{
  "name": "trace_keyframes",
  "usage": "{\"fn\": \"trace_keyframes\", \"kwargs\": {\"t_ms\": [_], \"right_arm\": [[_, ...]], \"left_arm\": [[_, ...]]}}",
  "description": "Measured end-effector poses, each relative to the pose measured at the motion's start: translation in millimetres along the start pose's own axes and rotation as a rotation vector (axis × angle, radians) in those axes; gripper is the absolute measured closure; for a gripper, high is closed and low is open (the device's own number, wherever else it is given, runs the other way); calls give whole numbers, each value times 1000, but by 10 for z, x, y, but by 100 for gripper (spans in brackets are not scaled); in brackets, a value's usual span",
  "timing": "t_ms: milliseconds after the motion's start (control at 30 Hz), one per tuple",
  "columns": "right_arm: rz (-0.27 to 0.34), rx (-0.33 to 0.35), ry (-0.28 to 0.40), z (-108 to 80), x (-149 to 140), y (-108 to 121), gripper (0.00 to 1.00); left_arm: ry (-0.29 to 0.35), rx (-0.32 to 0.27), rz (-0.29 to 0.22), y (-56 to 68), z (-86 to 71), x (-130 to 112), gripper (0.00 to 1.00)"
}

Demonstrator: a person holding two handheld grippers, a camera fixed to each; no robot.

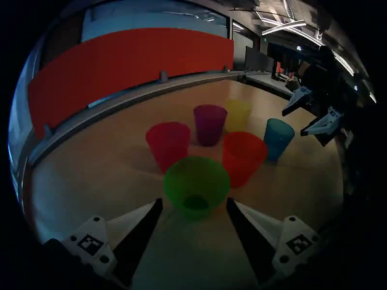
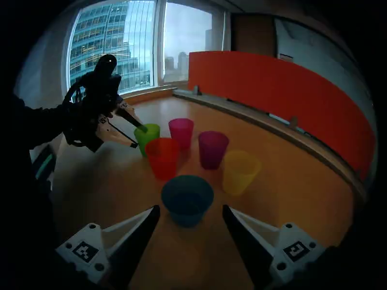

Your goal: Pour water

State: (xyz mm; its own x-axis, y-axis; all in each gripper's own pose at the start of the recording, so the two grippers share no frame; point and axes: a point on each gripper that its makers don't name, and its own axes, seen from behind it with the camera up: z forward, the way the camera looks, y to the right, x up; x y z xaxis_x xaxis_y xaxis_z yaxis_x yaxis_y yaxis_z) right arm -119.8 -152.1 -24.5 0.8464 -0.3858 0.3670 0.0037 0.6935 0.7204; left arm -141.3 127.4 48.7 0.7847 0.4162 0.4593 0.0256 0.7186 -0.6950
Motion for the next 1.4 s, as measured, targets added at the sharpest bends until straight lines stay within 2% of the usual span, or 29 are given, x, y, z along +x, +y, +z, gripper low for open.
{"fn": "trace_keyframes", "kwargs": {"t_ms": [400,533,667,800,1033,1400], "right_arm": [[2,8,-8,79,12,16,0],[3,9,-6,92,19,27,0],[4,11,-6,103,20,32,0],[5,17,-4,117,28,17,0],[4,24,-7,178,20,-11,0],[-13,30,-24,355,-44,-24,0]], "left_arm": [[27,-23,2,15,162,152,2],[33,-28,2,23,178,179,2],[36,-16,5,-9,192,184,11],[38,-1,13,-36,188,181,12],[34,-6,18,-14,177,173,12],[34,-15,19,23,181,174,12]]}}
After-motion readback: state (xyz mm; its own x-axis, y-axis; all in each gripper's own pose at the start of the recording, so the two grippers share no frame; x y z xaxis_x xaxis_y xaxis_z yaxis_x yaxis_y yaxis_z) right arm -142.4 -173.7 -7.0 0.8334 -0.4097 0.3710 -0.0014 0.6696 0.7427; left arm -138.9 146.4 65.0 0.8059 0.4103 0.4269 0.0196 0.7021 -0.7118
